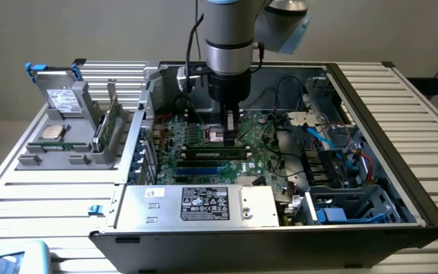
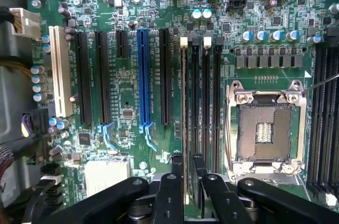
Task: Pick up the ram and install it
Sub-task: 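Insert the ram into the slot, then press down the ram until it locks into place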
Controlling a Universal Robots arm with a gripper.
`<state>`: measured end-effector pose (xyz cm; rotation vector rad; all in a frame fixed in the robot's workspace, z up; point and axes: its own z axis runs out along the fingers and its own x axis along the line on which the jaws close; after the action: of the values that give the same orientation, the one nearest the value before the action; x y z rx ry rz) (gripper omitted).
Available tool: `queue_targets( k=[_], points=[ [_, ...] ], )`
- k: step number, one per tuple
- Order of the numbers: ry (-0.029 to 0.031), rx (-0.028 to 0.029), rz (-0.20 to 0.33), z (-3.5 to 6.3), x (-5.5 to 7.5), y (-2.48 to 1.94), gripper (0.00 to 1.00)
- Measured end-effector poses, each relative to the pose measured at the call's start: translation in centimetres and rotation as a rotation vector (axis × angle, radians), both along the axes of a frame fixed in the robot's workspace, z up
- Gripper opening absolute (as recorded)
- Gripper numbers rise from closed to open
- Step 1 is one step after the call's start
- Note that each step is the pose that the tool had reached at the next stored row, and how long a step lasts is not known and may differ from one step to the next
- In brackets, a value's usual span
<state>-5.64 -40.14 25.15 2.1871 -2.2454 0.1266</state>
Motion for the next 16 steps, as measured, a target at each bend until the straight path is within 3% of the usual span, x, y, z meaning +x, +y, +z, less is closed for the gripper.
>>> queue_targets(
  k=[3,16],
  points=[
    [0.0046,0.0002,0.0,0.48,0.28,-0.04,0.22],
    [0.0049,0.0,0.0,0.49,0.28,-0.04,0.22]
  ],
)
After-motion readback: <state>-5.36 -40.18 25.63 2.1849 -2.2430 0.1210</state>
